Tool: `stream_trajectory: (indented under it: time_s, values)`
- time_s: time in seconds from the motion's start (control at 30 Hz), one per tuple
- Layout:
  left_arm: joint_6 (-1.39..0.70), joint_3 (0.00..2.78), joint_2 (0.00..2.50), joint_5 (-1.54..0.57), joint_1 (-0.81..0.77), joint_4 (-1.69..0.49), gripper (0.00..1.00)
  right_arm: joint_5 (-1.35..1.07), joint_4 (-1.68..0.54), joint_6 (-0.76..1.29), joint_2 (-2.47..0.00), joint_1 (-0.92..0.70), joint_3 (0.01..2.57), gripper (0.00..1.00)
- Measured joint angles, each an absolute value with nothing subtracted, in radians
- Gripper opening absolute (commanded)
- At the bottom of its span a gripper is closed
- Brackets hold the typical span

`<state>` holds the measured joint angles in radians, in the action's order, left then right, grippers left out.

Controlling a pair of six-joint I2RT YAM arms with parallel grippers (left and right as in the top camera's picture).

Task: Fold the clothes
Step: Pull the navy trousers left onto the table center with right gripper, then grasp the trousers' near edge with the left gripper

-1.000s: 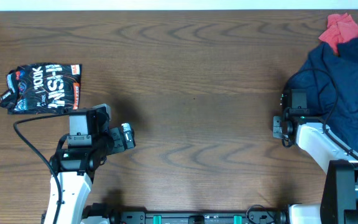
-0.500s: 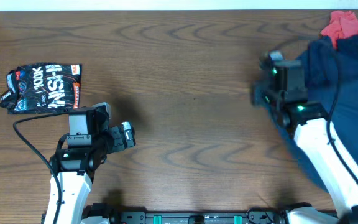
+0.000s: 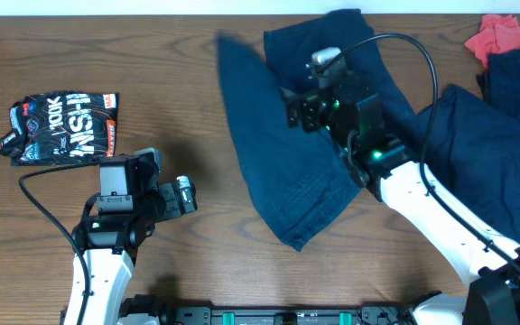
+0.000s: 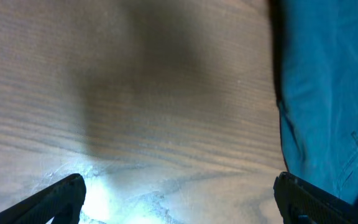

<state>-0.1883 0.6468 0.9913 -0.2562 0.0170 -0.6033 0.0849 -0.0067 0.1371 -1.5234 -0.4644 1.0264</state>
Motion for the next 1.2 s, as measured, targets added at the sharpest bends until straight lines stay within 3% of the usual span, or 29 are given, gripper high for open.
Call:
stream_trajectory:
  time_s: [0.3, 0.57, 0.93, 1.0, 1.07, 1.1, 1.2]
  values:
    - [-0.267, 0.649, 1.003, -0.336, 0.016, -0.556, 0.98, 0.478, -0.529, 0.235, -1.417, -0.337, 1.019, 0.99]
    - [-0.399, 0.649, 1.151, -0.451, -0.083, -0.485, 0.99, 0.521, -0.774, 0.275, -1.373, -0.234, 1.019, 0.99]
    - [-0.652, 0.648, 1.425, -0.484, -0.406, -0.214, 0.92, 0.497, -0.932, 0.438, -1.373, -0.02, 1.019, 0.99]
    - [-0.711, 0.648, 1.473, -0.487, -0.461, -0.151, 0.84, 0.483, -0.937, 0.444, -1.373, -0.005, 1.019, 0.99]
    - [-0.756, 0.648, 1.513, -0.488, -0.504, -0.105, 0.71, 0.474, -0.938, 0.445, -1.373, -0.003, 1.019, 0.99]
    - [-0.77, 0.648, 1.532, -0.488, -0.523, -0.089, 0.61, 0.47, -0.939, 0.445, -1.373, -0.003, 1.019, 0.99]
    - [-0.811, 0.648, 1.578, -0.49, -0.564, -0.069, 0.14, 0.462, -0.938, 0.445, -1.373, -0.003, 1.019, 0.99]
